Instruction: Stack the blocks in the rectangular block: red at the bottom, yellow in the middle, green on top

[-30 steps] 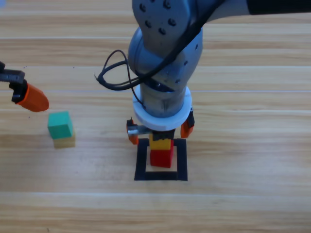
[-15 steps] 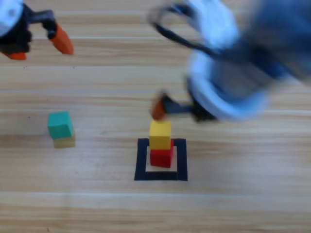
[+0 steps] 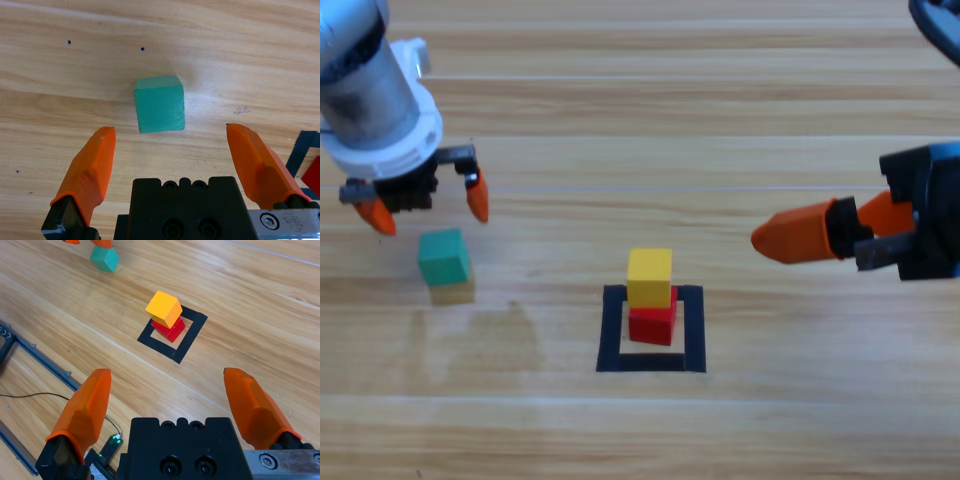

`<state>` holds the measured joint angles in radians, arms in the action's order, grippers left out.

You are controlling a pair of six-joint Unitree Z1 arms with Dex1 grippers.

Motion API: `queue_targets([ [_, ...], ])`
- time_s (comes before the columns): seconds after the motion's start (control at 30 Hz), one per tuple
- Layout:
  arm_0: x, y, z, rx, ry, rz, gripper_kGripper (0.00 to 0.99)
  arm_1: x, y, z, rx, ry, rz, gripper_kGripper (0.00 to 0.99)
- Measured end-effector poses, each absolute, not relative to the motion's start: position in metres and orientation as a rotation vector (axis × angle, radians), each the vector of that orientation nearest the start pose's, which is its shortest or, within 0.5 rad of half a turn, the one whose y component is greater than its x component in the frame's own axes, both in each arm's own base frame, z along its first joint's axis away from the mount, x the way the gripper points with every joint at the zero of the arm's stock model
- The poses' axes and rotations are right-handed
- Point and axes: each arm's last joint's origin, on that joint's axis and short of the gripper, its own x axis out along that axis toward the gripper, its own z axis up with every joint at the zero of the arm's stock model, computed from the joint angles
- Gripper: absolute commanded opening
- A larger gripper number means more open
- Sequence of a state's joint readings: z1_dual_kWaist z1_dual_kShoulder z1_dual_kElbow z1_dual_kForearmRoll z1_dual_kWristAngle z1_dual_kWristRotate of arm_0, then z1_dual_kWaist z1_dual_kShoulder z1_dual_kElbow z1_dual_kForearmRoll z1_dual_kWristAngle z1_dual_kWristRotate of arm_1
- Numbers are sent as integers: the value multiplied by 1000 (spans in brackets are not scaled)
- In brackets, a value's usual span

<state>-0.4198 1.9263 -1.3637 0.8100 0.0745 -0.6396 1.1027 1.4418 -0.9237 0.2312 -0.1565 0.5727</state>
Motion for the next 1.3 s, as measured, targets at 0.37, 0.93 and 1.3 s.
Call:
queue_targets([
  [0.37, 337, -147, 205, -199, 1439, 218, 945, 123, 227, 309, 47, 850, 682, 990],
  [0.93, 343, -149, 185, -211, 1400, 193, 377, 123, 227, 309, 47, 851, 682, 988],
  [1.3, 355, -157, 232, -84, 1412, 172, 37, 123, 227, 309, 47, 851, 682, 988],
])
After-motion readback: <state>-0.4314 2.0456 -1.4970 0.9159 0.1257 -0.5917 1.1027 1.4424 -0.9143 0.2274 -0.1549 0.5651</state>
